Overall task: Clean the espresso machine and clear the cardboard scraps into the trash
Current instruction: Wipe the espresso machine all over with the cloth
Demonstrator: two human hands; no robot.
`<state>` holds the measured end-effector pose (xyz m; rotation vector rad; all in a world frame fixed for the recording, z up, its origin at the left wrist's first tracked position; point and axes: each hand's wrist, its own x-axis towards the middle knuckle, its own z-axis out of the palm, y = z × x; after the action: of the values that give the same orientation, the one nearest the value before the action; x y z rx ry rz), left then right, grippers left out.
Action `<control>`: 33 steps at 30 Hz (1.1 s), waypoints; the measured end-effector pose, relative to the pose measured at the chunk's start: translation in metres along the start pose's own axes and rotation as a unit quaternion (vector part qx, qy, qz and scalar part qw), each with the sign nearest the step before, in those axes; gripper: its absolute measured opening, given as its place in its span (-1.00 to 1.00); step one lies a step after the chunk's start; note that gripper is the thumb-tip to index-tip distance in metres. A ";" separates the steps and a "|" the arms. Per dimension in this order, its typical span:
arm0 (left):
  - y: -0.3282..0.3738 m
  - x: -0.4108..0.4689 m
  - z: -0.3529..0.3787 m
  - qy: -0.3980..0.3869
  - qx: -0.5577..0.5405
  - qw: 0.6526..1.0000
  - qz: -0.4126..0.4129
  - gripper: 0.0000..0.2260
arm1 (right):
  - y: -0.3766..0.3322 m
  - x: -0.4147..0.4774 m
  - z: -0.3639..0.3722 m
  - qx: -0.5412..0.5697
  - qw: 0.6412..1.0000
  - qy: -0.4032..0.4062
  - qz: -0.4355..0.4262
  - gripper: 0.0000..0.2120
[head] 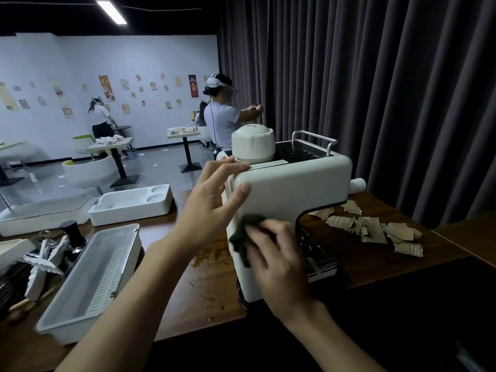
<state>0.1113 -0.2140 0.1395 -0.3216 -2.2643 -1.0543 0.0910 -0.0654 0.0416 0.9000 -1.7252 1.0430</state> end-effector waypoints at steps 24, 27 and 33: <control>-0.002 -0.001 -0.002 -0.020 0.004 1.000 -0.001 -0.59 | 0.009 -0.022 -0.007 0.021 0.977 0.102 0.188 -0.80; -0.002 -0.002 -0.001 -0.024 -0.003 1.000 0.001 -0.58 | 0.005 -0.025 -0.004 -0.001 0.960 0.145 0.238 -0.77; -0.001 -0.003 -0.003 -0.030 0.008 0.999 0.005 -0.54 | 0.006 -0.053 0.006 0.015 0.993 -0.013 0.115 -0.80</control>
<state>0.1143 -0.2170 0.1387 -0.3628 -2.3207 -1.0325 0.1013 -0.0622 -0.0114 0.7482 -1.8720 1.2139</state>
